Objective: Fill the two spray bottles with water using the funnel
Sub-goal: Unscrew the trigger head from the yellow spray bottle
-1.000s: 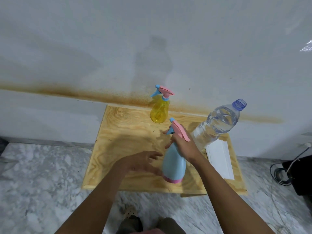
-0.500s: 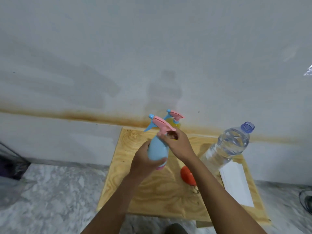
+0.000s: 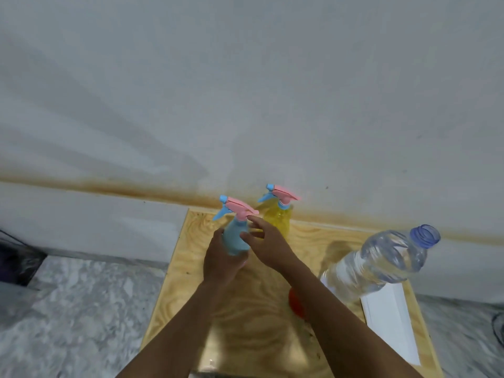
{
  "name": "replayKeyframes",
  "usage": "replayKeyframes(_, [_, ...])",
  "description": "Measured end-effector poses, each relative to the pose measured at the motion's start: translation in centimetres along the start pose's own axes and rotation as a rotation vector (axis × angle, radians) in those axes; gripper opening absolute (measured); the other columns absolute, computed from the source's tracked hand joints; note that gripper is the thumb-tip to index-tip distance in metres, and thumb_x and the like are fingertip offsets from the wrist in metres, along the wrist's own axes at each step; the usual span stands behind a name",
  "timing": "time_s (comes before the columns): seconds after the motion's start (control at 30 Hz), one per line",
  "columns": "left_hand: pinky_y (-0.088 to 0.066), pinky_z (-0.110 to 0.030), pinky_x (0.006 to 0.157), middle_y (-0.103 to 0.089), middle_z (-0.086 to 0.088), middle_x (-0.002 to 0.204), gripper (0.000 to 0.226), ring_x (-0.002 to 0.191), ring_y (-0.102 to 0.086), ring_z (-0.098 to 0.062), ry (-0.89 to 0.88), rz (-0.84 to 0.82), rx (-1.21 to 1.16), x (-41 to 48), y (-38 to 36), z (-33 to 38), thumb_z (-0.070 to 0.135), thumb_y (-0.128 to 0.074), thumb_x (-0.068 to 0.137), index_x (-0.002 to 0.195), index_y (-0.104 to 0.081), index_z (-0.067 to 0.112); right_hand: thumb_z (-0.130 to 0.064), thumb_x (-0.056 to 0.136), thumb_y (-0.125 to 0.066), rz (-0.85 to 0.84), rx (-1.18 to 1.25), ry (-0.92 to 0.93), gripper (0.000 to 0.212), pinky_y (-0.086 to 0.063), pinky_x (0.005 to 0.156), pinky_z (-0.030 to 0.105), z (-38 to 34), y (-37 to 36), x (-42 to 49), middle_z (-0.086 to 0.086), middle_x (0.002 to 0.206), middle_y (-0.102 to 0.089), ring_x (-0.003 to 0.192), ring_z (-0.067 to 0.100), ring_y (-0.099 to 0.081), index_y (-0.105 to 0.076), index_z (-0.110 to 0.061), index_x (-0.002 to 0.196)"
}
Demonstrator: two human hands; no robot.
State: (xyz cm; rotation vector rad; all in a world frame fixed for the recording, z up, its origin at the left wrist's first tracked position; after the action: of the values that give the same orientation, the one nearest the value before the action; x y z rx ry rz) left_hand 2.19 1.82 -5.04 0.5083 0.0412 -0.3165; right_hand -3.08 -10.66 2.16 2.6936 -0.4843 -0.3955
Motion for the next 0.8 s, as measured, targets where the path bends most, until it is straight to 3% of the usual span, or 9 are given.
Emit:
replayKeyframes(0.1, [-0.049, -0.024, 0.075, -0.064, 0.0, 0.116, 0.083, 0.101, -0.064, -0.019, 0.012, -0.01, -0.007, 1.9, -1.3, -0.9, 0.038, -0.089, 0.062, 0.132, -0.051, 0.014, -0.024, 0.091, -0.067, -0.003, -0.008, 0.01, 0.048, -0.051, 0.101, 0.039, 1.0, -0.4, 2.0, -0.003, 0.128, -0.062, 0.114, 0.014, -0.061, -0.055, -0.019, 0.137])
replayKeyframes(0.2, [-0.045, -0.018, 0.068, -0.064, -0.001, 0.11, 0.088, 0.093, -0.061, -0.015, 0.0, 0.047, -0.059, 3.5, -1.7, -0.7, 0.051, -0.074, 0.053, 0.128, -0.054, 0.009, -0.022, 0.091, -0.064, 0.013, -0.012, 0.032, 0.044, -0.049, 0.103, 0.039, 1.7, -0.6, 3.5, -0.003, 0.13, -0.062, 0.118, 0.013, -0.059, -0.055, -0.023, 0.135])
replayKeyframes(0.37, [-0.046, -0.006, 0.061, -0.066, 0.009, 0.085, 0.049, 0.08, -0.064, 0.008, -0.076, 0.076, -0.148, 5.4, -2.3, 1.2, 0.046, -0.062, 0.065, 0.101, -0.063, 0.013, -0.024, 0.095, -0.062, 0.004, -0.031, 0.025, 0.05, -0.042, 0.107, 0.03, 2.4, -0.8, 5.1, -0.003, 0.142, -0.055, 0.13, 0.013, -0.052, -0.049, -0.023, 0.143])
replayKeyframes(0.47, [-0.053, -0.02, 0.074, -0.07, 0.001, 0.102, 0.051, 0.092, -0.067, -0.002, -0.026, 0.047, -0.166, 6.1, -2.6, 0.6, 0.036, -0.069, 0.068, 0.114, -0.063, 0.012, -0.02, 0.097, -0.06, -0.035, -0.041, 0.06, 0.044, -0.04, 0.097, 0.021, 1.8, -0.4, 4.9, -0.01, 0.13, -0.057, 0.117, 0.005, -0.052, -0.052, -0.019, 0.14])
replayKeyframes(0.53, [-0.051, -0.021, 0.08, -0.069, 0.001, 0.112, 0.056, 0.101, -0.066, -0.007, -0.006, 0.039, -0.162, 6.4, -2.8, 0.4, 0.031, -0.075, 0.068, 0.121, -0.06, 0.022, -0.02, 0.096, -0.06, -0.013, -0.053, 0.057, 0.039, -0.045, 0.1, 0.027, 2.1, -0.2, 4.6, -0.008, 0.128, -0.061, 0.113, 0.006, -0.055, -0.057, -0.018, 0.135])
replayKeyframes(0.6, [-0.048, -0.008, 0.069, -0.069, 0.013, 0.102, 0.053, 0.092, -0.065, 0.008, -0.018, 0.052, -0.186, 6.6, -2.8, 0.2, 0.036, -0.079, 0.063, 0.111, -0.058, 0.036, -0.02, 0.093, -0.062, 0.097, -0.046, 0.022, 0.032, -0.052, 0.097, 0.038, 3.2, 0.5, 3.9, -0.005, 0.123, -0.068, 0.107, 0.011, -0.064, -0.064, -0.018, 0.125])
replayKeyframes(0.67, [-0.045, -0.004, 0.067, -0.065, 0.018, 0.108, 0.068, 0.093, -0.061, 0.014, 0.002, 0.037, -0.161, 6.8, -2.9, -0.3, 0.031, -0.087, 0.06, 0.12, -0.053, 0.034, -0.02, 0.091, -0.064, 0.263, -0.054, -0.013, 0.023, -0.055, 0.088, 0.038, 4.2, 1.7, 2.8, -0.011, 0.107, -0.07, 0.094, 0.007, -0.066, -0.067, -0.021, 0.114])
replayKeyframes(0.73, [-0.046, -0.011, 0.08, -0.058, 0.003, 0.127, 0.099, 0.109, -0.058, -0.002, 0.035, 0.038, -0.091, 6.6, -3.1, -1.1, 0.029, -0.097, 0.057, 0.141, -0.044, 0.017, -0.025, 0.09, -0.064, 0.449, -0.096, -0.059, 0.016, -0.055, 0.082, 0.038, 4.7, 3.3, 1.5, -0.015, 0.096, -0.067, 0.085, 0.004, -0.064, -0.064, -0.026, 0.106])
replayKeyframes(0.8, [-0.047, -0.031, 0.088, -0.047, -0.007, 0.138, 0.114, 0.126, -0.048, -0.021, 0.08, 0.08, -0.016, 5.6, -3.2, -1.5, 0.03, -0.097, 0.057, 0.149, -0.034, 0.006, -0.03, 0.089, -0.064, 0.584, -0.096, -0.109, 0.017, -0.054, 0.08, 0.039, 5.4, 4.8, 0.6, -0.015, 0.095, -0.063, 0.086, 0.004, -0.062, -0.058, -0.029, 0.104])
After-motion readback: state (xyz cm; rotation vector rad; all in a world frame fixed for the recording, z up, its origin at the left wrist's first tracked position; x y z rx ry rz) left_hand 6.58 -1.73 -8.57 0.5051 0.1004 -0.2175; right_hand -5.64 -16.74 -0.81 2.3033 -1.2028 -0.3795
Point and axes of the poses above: each hand's wrist, its own x-axis towards the middle knuckle, its own y-axis out of the back of the hand, z = x × y, the point moved 5 cm from there along x, towards the middle knuckle
